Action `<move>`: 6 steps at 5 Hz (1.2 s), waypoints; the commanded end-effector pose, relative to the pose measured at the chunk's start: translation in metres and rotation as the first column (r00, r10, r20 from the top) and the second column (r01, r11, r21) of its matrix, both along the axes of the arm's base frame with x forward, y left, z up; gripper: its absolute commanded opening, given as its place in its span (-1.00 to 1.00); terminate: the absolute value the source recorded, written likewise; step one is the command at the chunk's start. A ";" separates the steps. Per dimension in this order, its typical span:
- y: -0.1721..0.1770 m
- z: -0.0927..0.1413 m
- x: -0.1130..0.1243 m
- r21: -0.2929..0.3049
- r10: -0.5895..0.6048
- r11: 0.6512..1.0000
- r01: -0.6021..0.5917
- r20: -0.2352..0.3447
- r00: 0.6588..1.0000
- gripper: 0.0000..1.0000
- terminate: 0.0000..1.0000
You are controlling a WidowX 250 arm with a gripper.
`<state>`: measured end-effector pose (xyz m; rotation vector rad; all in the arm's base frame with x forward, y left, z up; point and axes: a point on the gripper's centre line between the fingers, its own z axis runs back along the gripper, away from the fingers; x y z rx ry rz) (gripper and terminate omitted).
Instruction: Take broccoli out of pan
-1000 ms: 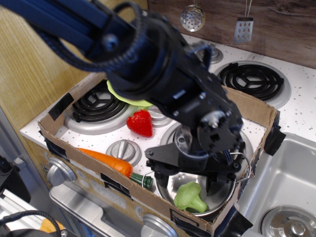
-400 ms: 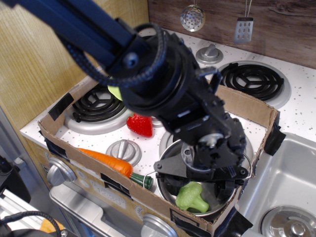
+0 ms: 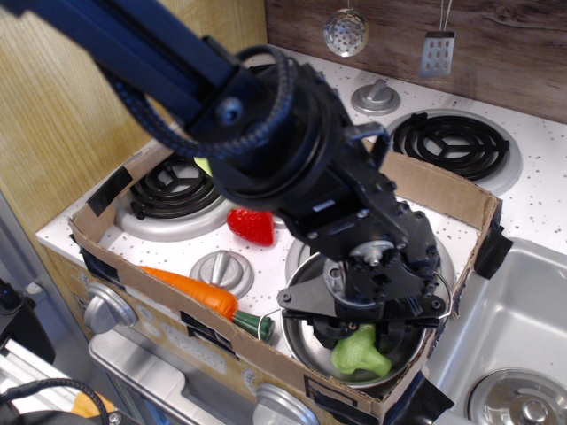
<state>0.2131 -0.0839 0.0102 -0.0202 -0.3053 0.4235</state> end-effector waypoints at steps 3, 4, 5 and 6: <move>0.027 0.103 0.026 0.061 0.100 0.993 -0.099 -0.011 0.995 -1.00 -1.00; 0.066 0.102 0.028 0.136 -0.023 0.990 0.022 0.001 1.000 -1.00 -1.00; 0.110 0.095 0.037 0.182 -0.143 0.973 0.142 -0.008 0.990 -1.00 -1.00; 0.144 0.092 0.054 0.210 -0.213 0.955 0.211 -0.017 0.977 -1.00 -1.00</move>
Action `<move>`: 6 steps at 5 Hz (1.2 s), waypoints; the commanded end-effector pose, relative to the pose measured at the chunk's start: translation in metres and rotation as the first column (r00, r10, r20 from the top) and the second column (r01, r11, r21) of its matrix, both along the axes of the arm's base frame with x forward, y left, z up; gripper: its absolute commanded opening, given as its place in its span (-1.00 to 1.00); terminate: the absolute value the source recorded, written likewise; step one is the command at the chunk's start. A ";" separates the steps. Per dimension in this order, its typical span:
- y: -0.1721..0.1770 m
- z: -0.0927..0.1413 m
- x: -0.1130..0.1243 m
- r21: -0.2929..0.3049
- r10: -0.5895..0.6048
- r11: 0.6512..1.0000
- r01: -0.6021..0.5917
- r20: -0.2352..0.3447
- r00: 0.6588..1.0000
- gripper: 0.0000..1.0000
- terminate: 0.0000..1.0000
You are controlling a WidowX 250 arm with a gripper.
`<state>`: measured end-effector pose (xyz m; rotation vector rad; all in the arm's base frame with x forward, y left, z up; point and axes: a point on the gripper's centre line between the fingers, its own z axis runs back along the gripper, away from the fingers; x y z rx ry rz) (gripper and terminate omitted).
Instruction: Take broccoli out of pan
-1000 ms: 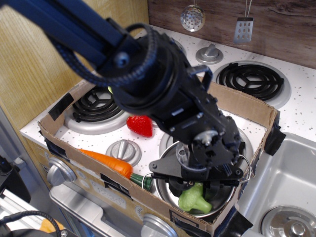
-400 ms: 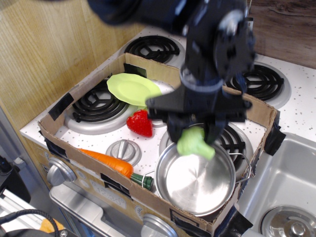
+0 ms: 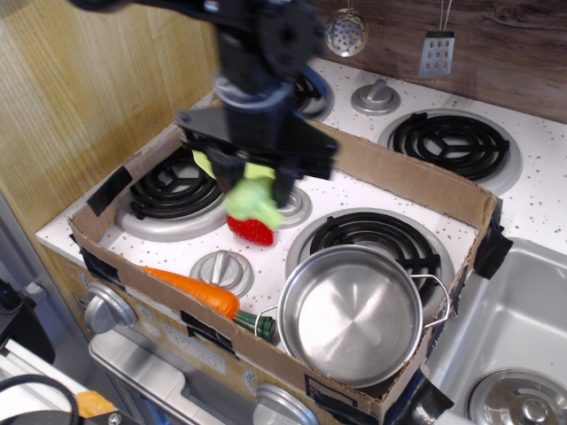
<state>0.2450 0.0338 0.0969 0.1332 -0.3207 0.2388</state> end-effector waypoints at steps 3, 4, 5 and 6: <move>0.108 -0.025 0.061 0.242 -0.327 0.924 0.296 0.098 0.940 -1.00 -1.00; 0.115 -0.033 0.056 0.218 -0.329 0.928 0.301 0.107 0.938 -1.00 -1.00; 0.112 -0.033 0.049 0.225 -0.307 0.935 0.275 0.117 0.945 -1.00 -1.00; 0.111 -0.028 0.046 0.222 -0.316 0.933 0.284 0.126 0.940 1.00 -1.00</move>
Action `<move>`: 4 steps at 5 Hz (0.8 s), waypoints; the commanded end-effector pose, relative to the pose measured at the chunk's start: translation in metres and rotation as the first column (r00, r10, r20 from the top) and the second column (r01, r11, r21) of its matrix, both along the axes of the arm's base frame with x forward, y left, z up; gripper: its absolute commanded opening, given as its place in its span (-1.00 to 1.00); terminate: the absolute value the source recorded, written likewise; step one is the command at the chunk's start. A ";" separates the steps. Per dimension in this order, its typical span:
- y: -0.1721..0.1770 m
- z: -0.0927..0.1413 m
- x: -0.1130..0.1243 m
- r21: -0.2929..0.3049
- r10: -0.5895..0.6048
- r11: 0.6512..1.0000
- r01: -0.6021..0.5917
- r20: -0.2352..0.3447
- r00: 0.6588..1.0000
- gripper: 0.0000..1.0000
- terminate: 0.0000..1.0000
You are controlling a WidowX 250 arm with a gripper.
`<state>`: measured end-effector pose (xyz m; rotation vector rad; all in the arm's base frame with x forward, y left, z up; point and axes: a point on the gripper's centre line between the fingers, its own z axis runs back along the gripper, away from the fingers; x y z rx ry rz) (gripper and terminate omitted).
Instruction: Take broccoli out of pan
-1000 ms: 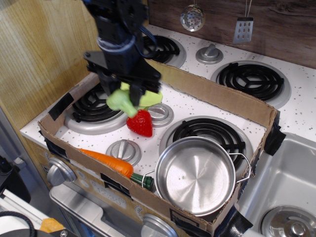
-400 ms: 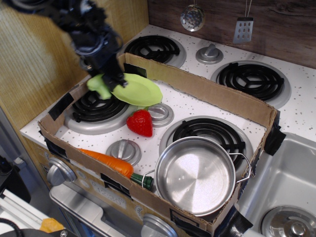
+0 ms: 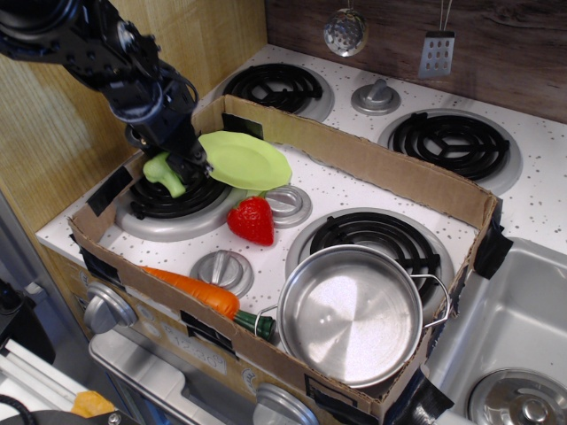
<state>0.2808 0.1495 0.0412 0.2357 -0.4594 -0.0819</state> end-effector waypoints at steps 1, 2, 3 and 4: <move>-0.004 0.032 0.012 0.031 -0.040 0.999 0.038 0.066 0.997 1.00 -1.00; -0.006 0.043 0.015 0.067 -0.051 0.997 0.046 0.064 0.997 1.00 -1.00; -0.008 0.072 0.019 0.112 -0.038 0.993 0.034 0.034 0.999 1.00 -1.00; -0.015 0.093 0.023 0.110 -0.031 0.993 0.031 0.005 0.999 1.00 -1.00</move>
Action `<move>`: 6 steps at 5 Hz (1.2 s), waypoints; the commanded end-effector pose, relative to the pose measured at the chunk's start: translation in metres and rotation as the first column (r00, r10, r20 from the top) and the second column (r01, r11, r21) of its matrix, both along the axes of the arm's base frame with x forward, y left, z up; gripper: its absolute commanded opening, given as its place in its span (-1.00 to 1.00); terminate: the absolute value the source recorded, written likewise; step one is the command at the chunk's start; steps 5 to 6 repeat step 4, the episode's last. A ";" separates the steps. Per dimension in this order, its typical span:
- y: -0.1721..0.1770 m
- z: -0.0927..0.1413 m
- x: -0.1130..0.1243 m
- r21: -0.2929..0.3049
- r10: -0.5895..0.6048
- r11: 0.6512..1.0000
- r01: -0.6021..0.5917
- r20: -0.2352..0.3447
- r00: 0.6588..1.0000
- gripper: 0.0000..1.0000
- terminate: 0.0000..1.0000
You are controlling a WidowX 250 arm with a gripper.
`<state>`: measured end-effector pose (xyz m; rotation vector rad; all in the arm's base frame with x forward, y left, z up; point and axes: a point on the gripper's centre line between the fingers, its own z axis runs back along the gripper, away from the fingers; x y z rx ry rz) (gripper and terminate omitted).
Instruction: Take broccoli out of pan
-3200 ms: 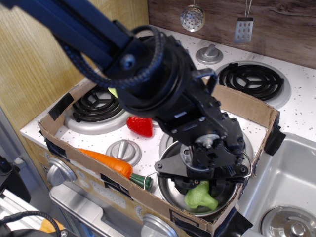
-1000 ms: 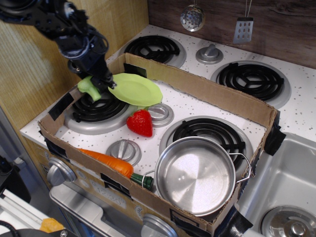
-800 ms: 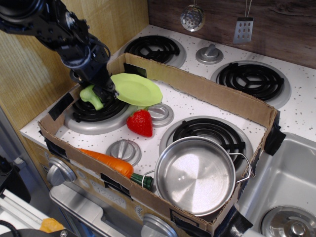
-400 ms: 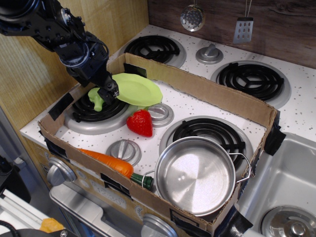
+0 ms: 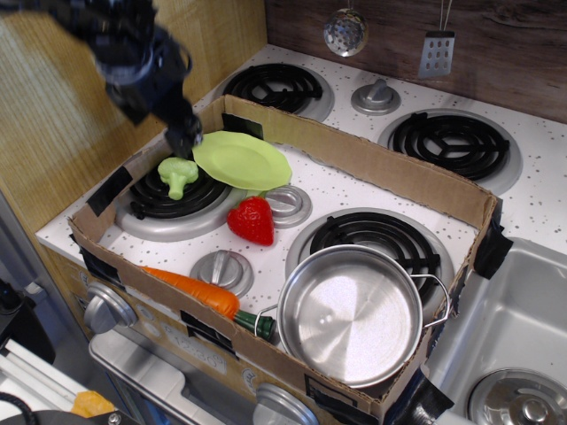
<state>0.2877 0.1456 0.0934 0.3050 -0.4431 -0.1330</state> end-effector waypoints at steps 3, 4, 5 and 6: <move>-0.019 0.049 0.018 -0.107 0.033 0.994 -0.032 0.007 0.999 1.00 -1.00; -0.019 0.049 0.018 -0.107 0.033 0.994 -0.032 0.007 0.999 1.00 1.00; -0.019 0.049 0.018 -0.107 0.033 0.994 -0.032 0.007 0.999 1.00 1.00; -0.019 0.049 0.018 -0.107 0.033 0.994 -0.032 0.007 0.999 1.00 1.00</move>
